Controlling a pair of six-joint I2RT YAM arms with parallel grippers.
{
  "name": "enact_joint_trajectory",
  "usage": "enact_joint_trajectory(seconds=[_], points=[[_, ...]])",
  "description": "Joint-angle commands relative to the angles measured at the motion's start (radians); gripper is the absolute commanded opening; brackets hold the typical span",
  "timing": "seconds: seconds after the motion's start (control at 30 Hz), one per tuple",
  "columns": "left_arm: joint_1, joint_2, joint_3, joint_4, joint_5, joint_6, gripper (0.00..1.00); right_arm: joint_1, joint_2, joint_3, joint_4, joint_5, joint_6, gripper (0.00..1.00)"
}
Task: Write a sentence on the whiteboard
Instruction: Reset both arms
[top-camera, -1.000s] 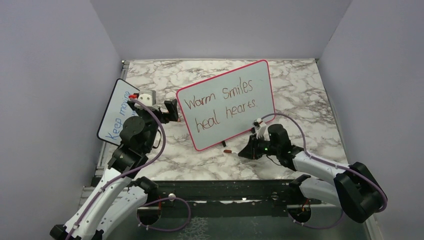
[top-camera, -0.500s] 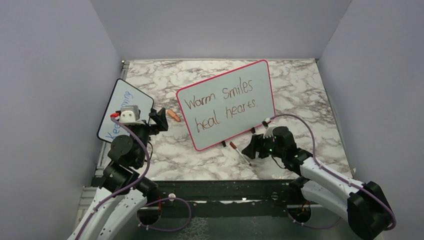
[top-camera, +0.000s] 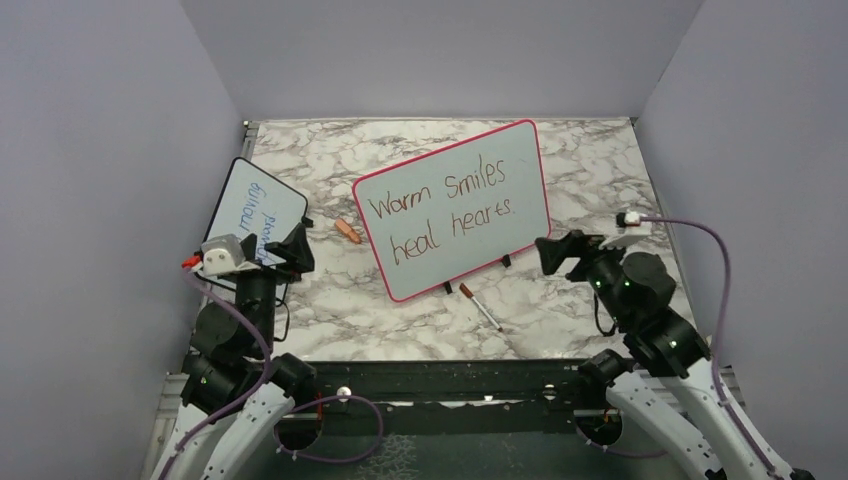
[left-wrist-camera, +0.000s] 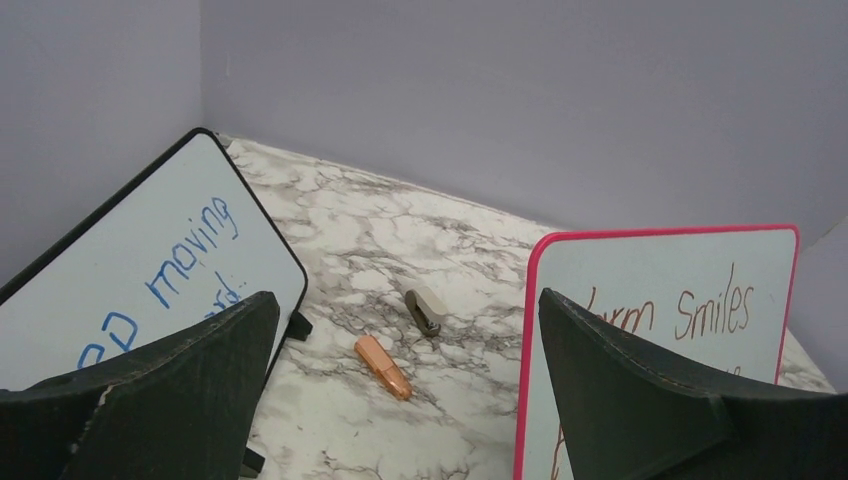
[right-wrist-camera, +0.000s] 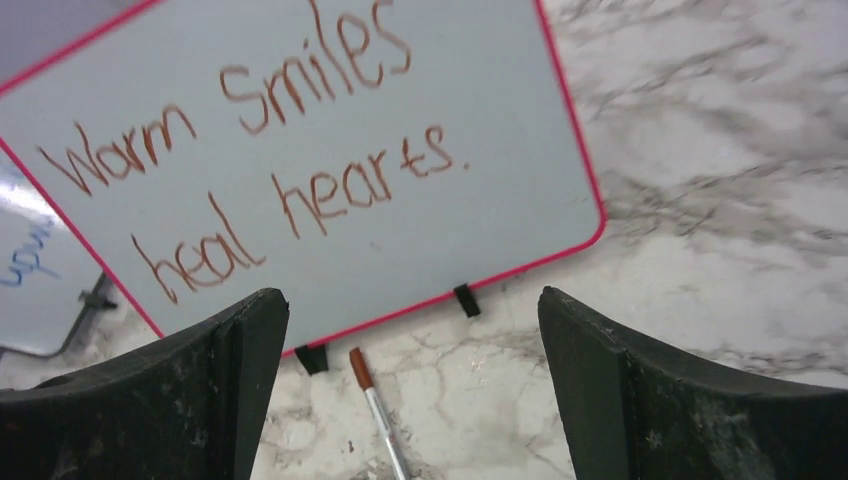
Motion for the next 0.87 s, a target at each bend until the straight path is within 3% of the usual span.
enact_joint_trajectory(seconds=[0.0, 0.3, 0.83], points=[[0.006, -0.1, 0.01, -0.023, -0.059, -0.019, 0.99, 0.001, -0.088, 0.135, -0.167, 0.299, -0.076, 1.0], [0.008, -0.162, -0.025, -0.01, -0.017, 0.017, 0.99, 0.001, -0.251, 0.117, -0.118, 0.518, -0.185, 1.0], [0.089, -0.176, -0.062, 0.061, 0.066, 0.053, 0.99, 0.001, -0.293, 0.061, -0.063, 0.504, -0.217, 1.0]])
